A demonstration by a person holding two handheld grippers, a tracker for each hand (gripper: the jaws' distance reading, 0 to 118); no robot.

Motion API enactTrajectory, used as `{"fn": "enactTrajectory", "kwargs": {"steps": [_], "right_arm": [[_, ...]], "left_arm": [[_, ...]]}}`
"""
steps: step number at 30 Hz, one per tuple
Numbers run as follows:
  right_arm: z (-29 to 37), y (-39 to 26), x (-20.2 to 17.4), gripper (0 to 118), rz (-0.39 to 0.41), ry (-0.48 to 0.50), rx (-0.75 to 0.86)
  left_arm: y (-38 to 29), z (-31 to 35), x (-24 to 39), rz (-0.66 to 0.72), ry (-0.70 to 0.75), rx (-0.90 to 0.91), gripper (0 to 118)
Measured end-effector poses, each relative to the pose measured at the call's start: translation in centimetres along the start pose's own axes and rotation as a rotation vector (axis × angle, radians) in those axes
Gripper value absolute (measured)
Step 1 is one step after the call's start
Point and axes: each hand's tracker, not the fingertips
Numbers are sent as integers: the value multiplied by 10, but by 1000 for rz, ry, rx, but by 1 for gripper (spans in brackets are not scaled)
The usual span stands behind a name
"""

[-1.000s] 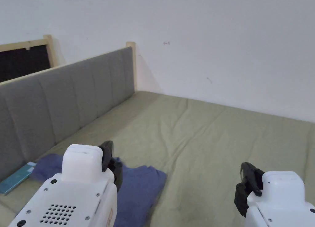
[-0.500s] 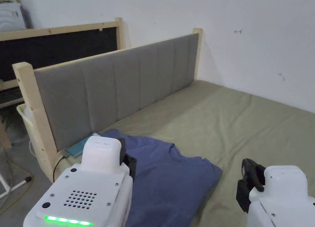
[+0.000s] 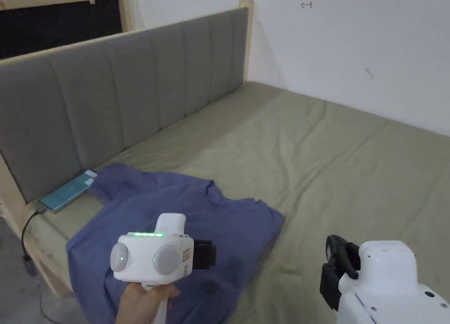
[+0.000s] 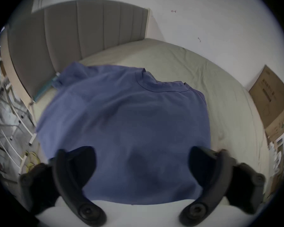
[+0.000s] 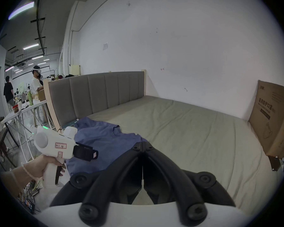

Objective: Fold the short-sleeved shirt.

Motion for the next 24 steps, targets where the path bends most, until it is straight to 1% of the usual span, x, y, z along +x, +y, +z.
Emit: {"fn": "enactTrajectory", "kwargs": {"steps": [1,2,3,5,7,10,12,13,14,15,16,17,19,20,21,22,24], "right_arm": [[-2,-2,3,0,-2,-7,-8],[-3,-3,5,0,-3,-12,-16],[-5,-4,7,0,-5,-14,-23],[-10,-6,11,0,-19,-12,-41],[-13,-9,12,0,-28,-12,-54],[-17,-13,12,0,-19,-11,-75],[-20,-15,13,0,-16,-8,-90],[-22,-17,14,0,-19,-8,-99],[-23,-18,14,0,-23,-10,-109],[-25,-19,15,0,-28,-9,-120],[-26,-20,17,0,-33,-8,-127],[-27,-22,18,0,-38,-11,-132],[-30,-25,21,0,-52,-14,-149],[-31,-27,22,0,-64,-15,-157],[-31,-28,23,0,-79,-15,-158],[-30,-29,25,0,-88,-13,-163],[-29,-32,26,0,-91,-15,-168]], "left_arm": [[4,-3,0,29,11,-31,106],[9,-5,0,39,28,-33,109],[12,-6,0,45,23,-7,110],[22,-14,-1,76,75,-6,110],[31,-26,-1,103,107,-75,110],[31,-49,3,68,124,-135,109],[23,-70,6,13,152,-225,107],[15,-68,12,-37,183,-246,107],[13,-62,16,-63,187,-175,107],[16,-59,18,-30,191,-197,105],[21,-53,19,-10,191,-192,99],[26,-54,17,12,188,-155,77],[28,-55,21,-41,221,-154,35],[28,-59,20,-65,233,-162,9],[28,-64,16,-72,248,-167,3],[29,-66,11,-20,203,-183,3],[34,-62,2,38,167,-186,2]]}}
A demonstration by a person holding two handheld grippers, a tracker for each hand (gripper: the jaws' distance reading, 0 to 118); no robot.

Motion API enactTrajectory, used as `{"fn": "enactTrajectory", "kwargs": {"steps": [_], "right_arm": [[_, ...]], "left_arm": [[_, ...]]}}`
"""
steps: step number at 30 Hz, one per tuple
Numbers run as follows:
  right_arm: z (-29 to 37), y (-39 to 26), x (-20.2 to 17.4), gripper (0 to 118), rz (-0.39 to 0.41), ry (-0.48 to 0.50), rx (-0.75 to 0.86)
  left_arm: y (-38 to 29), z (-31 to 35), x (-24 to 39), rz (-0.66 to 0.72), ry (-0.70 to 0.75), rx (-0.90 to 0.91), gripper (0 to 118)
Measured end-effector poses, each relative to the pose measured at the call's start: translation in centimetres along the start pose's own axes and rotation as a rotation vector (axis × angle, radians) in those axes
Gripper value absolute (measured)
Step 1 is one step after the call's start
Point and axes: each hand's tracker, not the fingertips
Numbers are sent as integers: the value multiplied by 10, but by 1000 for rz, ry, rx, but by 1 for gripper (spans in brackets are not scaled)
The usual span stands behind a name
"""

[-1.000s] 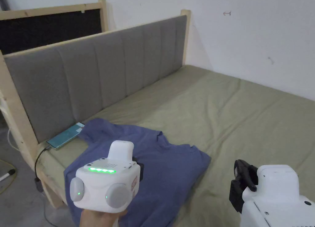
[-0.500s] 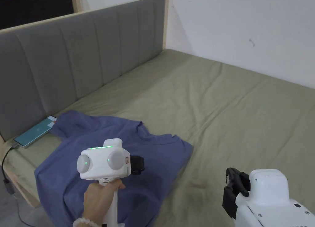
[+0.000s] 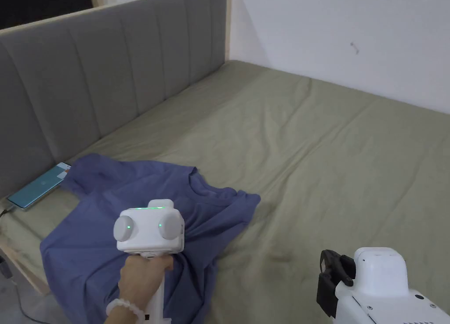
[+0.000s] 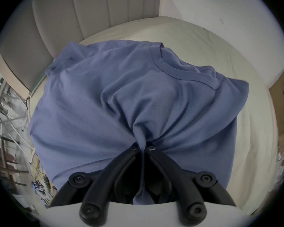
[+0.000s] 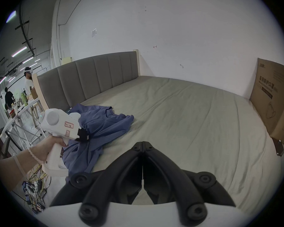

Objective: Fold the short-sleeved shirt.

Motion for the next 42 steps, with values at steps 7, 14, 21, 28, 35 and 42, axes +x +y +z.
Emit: {"fn": "enactTrajectory", "kwargs": {"steps": [7,14,21,28,35,42], "right_arm": [[5,3,14,0,-30,-23,-4],[24,17,28,0,-36,-71,50],[66,27,53,0,-68,-159,129],[131,24,96,0,-119,-328,208],[205,-8,146,0,-219,-541,224],[235,-63,188,0,-358,-674,122]], "left_arm": [[13,25,-29,144,-144,7,2],[45,98,-1,117,-323,157,2],[57,195,102,-167,-501,289,2],[33,297,223,-406,-834,375,2],[-51,313,345,-670,-1021,258,2],[-169,224,418,-783,-966,-52,2]]}}
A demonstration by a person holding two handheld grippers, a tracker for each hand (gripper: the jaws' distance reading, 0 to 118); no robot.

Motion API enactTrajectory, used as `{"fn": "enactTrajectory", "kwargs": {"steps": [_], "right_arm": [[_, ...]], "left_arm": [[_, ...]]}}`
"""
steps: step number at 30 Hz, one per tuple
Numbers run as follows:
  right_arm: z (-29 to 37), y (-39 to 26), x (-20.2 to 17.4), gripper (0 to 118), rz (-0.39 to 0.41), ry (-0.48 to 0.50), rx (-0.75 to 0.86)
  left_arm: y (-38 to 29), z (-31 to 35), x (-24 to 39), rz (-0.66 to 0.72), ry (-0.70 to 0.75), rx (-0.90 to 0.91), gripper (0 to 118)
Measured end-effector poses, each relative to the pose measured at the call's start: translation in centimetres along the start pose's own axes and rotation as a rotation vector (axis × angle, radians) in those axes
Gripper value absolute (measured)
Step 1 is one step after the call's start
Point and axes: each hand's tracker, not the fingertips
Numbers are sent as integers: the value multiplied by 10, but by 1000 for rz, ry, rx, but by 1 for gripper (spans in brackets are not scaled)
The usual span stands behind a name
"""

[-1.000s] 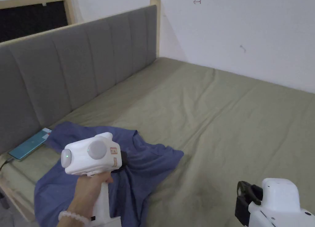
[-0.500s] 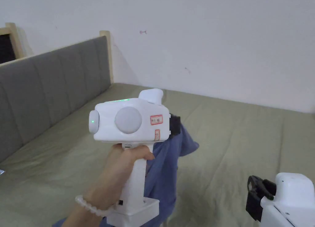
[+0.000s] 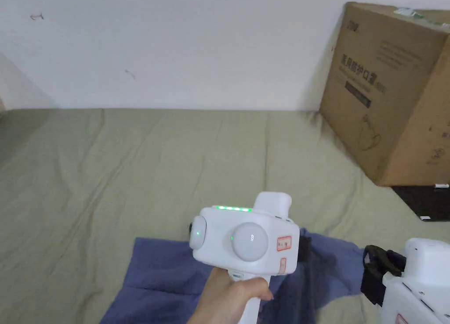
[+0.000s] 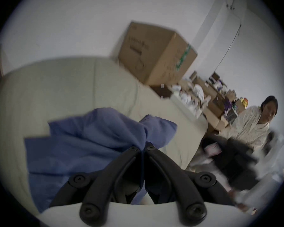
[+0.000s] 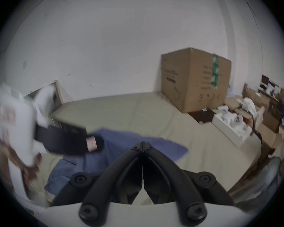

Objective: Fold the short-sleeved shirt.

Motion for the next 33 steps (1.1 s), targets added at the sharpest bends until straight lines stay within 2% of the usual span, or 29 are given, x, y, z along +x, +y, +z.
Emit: {"fn": "enactTrajectory", "kwargs": {"steps": [2,4,5,6,7,8,9,10,11,12,14,15,16,18,20,22,27,33], "right_arm": [[-7,-12,10,0,-27,-15,-49],[-14,-21,15,0,-29,-24,-93],[-18,-26,14,0,-32,-19,-102],[-20,-29,15,0,-31,-13,-113],[-24,-31,14,0,-24,-5,-127],[-26,-32,12,0,-17,-2,-137],[-29,-33,9,0,-10,0,-143],[-31,-33,8,0,-4,7,-149],[-32,-32,6,0,-2,18,-148],[-32,-31,4,0,-1,24,-147],[-33,-28,-2,0,2,40,-142],[-33,-27,-5,0,6,48,-139],[-32,-26,-8,0,12,59,-135],[-31,-24,-15,0,25,75,-126],[-33,-25,-21,0,33,90,-125],[-37,-27,-28,0,34,108,-134],[-49,-37,-41,0,64,127,-171],[-72,-36,-48,0,83,150,-203]], "left_arm": [[-32,-37,-7,44,24,-111,2],[-61,-63,-15,17,34,-187,5],[-72,-67,-17,5,68,-203,17],[-78,-70,-19,-20,81,-193,17],[-82,-67,-23,-12,86,-192,23],[-82,-66,-26,0,73,-195,52],[-81,-64,-29,12,55,-195,87],[-78,-59,-31,29,28,-180,112],[-74,-46,-32,33,28,-153,117],[-66,-36,-32,32,24,-96,112],[-55,-16,-34,35,56,-83,111],[-51,-8,-36,31,57,-68,106],[-51,6,-39,31,62,-29,94],[-55,30,-44,35,128,10,43],[-70,46,-53,40,233,44,4],[-90,60,-63,58,294,57,0],[-126,59,-94,186,355,21,0],[-95,60,-131,155,417,46,0]]}}
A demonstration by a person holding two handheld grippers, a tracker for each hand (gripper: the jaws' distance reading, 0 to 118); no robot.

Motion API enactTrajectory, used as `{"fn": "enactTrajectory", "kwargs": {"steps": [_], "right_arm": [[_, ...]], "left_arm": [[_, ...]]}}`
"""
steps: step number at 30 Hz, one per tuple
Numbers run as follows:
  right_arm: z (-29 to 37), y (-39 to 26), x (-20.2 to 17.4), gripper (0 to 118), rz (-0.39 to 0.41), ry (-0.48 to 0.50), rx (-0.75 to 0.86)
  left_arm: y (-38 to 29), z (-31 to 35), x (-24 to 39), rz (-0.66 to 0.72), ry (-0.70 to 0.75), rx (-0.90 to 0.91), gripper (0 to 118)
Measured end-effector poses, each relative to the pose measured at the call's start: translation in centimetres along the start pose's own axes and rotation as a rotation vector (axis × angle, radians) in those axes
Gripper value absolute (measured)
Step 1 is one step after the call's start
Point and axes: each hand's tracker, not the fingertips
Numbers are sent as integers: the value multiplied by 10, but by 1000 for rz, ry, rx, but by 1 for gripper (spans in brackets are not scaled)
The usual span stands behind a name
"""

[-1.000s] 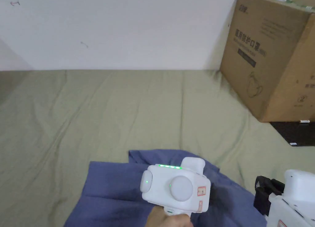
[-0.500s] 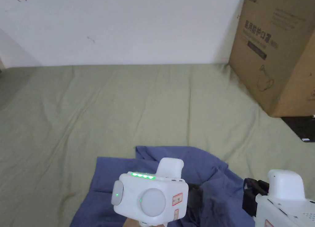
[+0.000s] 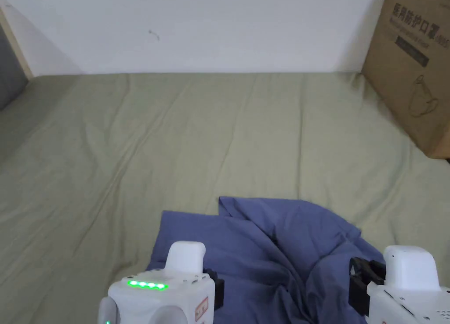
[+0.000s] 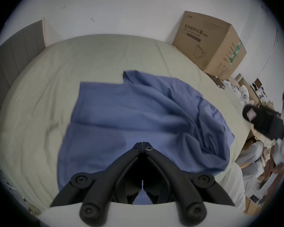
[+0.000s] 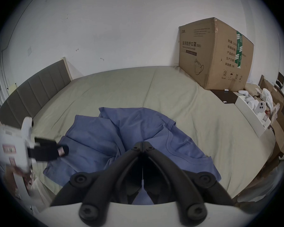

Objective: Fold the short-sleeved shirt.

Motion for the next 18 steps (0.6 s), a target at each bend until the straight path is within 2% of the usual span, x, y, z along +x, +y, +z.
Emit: {"fn": "enactTrajectory", "kwargs": {"steps": [1,3,4,5,6,7,8,10,12,14,15,17,18], "right_arm": [[-4,2,0,0,5,1,-1],[-14,6,1,0,9,6,-8],[-18,8,2,0,4,10,-13],[-23,10,3,0,-3,16,-17],[-27,11,4,0,-10,22,-21],[-32,13,5,0,-16,27,-26],[-37,14,6,0,-20,33,-31],[-46,15,6,0,-22,35,-36],[-53,14,7,0,-25,40,-47],[-58,12,8,0,-33,47,-60],[-59,11,8,0,-35,47,-67],[-62,7,9,0,-34,47,-84],[-63,5,10,0,-33,45,-91]], "left_arm": [[17,-7,-9,-4,-7,-1,0],[47,-22,-28,8,40,4,12],[63,-30,-38,6,49,14,12],[78,-38,-48,14,84,39,35],[92,-49,-62,9,89,31,66],[105,-58,-72,13,90,3,90],[117,-68,-81,10,89,-26,102],[132,-90,-97,-15,71,-72,103],[139,-117,-105,-46,123,-147,103],[133,-141,-117,-18,168,-178,103],[129,-153,-121,17,169,-216,101],[116,-174,-125,41,166,-289,89],[115,-167,-122,-17,172,-198,86]]}}
